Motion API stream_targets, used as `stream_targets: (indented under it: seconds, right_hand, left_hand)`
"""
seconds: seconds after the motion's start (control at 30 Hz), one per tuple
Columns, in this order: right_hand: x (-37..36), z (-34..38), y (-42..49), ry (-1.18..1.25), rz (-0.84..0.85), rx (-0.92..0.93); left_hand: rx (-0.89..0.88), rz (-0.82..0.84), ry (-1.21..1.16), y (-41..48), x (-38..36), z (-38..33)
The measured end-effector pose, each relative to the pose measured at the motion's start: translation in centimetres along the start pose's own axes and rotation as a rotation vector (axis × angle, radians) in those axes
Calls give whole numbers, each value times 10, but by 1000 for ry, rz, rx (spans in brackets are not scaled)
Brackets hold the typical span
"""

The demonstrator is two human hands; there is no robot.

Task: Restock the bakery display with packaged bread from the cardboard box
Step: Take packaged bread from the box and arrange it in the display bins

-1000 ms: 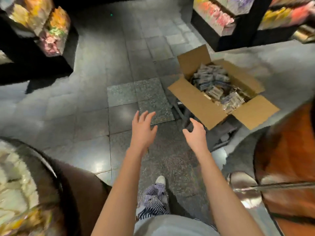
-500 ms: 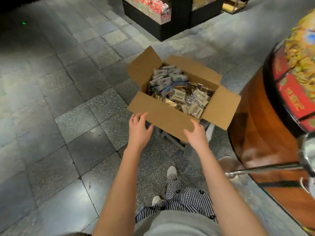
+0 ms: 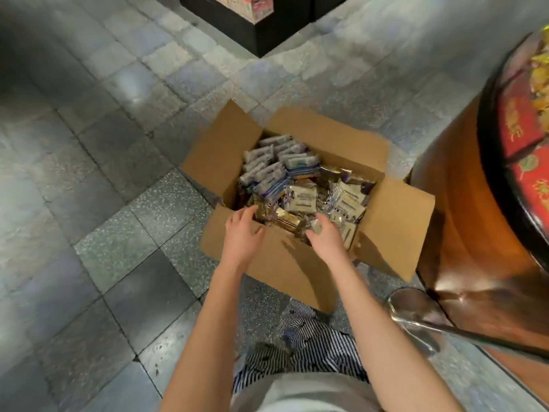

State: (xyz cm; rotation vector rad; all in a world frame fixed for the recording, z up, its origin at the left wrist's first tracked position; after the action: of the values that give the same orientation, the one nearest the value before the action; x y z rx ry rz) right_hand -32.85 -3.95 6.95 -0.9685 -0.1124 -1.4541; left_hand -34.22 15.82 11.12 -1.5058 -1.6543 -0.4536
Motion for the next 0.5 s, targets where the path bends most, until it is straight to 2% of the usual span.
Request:
stream_targets:
  seconds: [0.2, 0.5]
  right_hand:
    - [-3, -8, 58, -24, 28, -104]
    - [-23, -31, 124, -63, 32, -223]
  left_hand:
    - [56, 114, -55, 53, -25, -7]
    - [234, 243, -194, 135, -65, 18]
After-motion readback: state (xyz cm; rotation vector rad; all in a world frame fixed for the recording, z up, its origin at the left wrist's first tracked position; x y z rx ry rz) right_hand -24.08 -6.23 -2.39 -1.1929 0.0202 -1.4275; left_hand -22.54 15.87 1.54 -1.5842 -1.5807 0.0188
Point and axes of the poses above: each hand's wrist, its own y-axis towards the middle knuckle, its own x-axis out of the back of the hand, z = x × y, the point moved 4 cm from there along y, towards the middle knuckle, and after that the axes turned 6 degrees about -z, right-handed, at the moved point
